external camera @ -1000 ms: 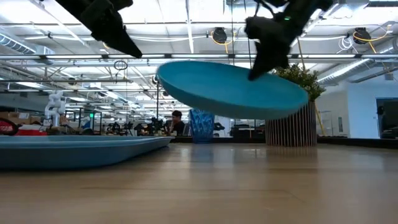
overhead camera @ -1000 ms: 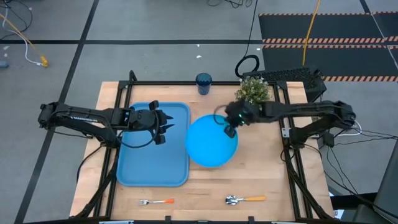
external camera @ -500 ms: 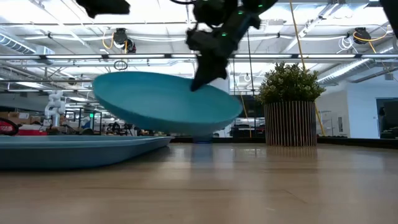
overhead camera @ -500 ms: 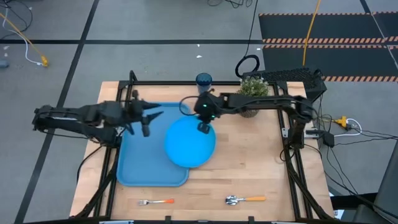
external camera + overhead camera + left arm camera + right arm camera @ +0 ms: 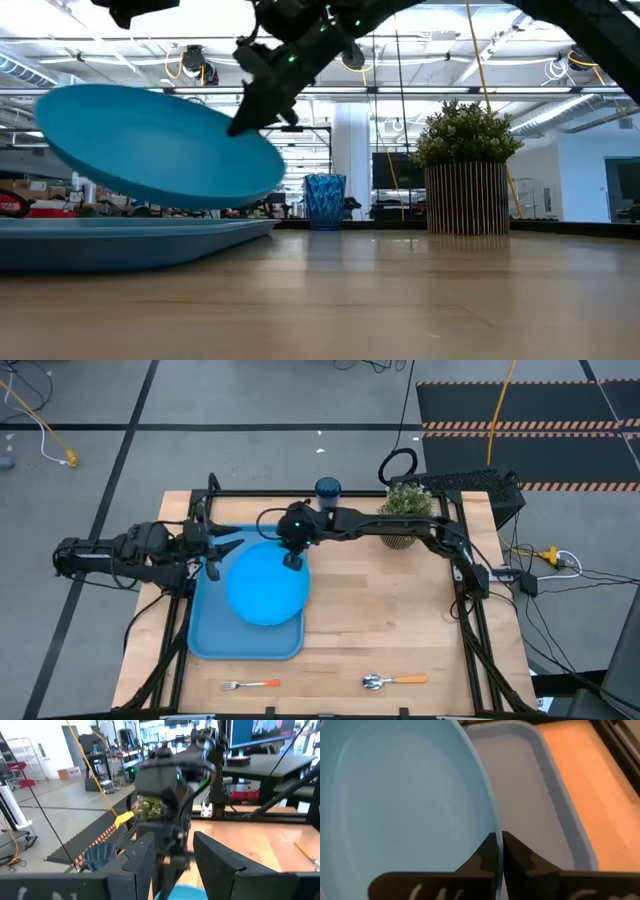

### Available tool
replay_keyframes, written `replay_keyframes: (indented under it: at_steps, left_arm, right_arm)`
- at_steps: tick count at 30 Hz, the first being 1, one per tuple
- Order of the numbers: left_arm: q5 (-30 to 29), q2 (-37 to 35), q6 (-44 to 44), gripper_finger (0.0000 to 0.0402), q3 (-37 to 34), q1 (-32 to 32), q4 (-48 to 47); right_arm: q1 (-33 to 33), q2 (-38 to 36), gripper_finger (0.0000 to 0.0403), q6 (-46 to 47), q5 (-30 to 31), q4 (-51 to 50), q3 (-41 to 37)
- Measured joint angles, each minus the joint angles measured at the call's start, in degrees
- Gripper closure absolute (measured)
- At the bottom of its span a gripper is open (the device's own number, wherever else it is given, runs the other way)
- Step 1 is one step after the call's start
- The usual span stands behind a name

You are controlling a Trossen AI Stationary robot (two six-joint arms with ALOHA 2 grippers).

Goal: Pick and place plate/cup/fork/spoon on tray
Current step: Put the blue plate on the blue tray

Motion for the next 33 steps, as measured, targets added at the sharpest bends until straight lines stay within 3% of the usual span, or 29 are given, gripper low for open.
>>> replay_keyframes:
  at_steps: [7, 22, 33]
  left_arm:
    - [0.01, -1.05, -0.97, 0.0259, -2.2, 0.0, -0.42]
    - [0.0, -1.0, -2.83, 0.0259, -4.57, 0.0, -0.7]
    - [0.0, -1.0, -2.69, 0.0259, -4.57, 0.0, -0.85]
  right_arm:
    - [0.09, 5.71, 0.0402, 7.13, 0.58, 10.87, 0.02]
    - [0.24, 8.63, 0.04, 11.72, 0.49, 17.63, -3.57]
    - [0.24, 8.71, 0.0294, 12.05, 0.88, 19.86, -5.2]
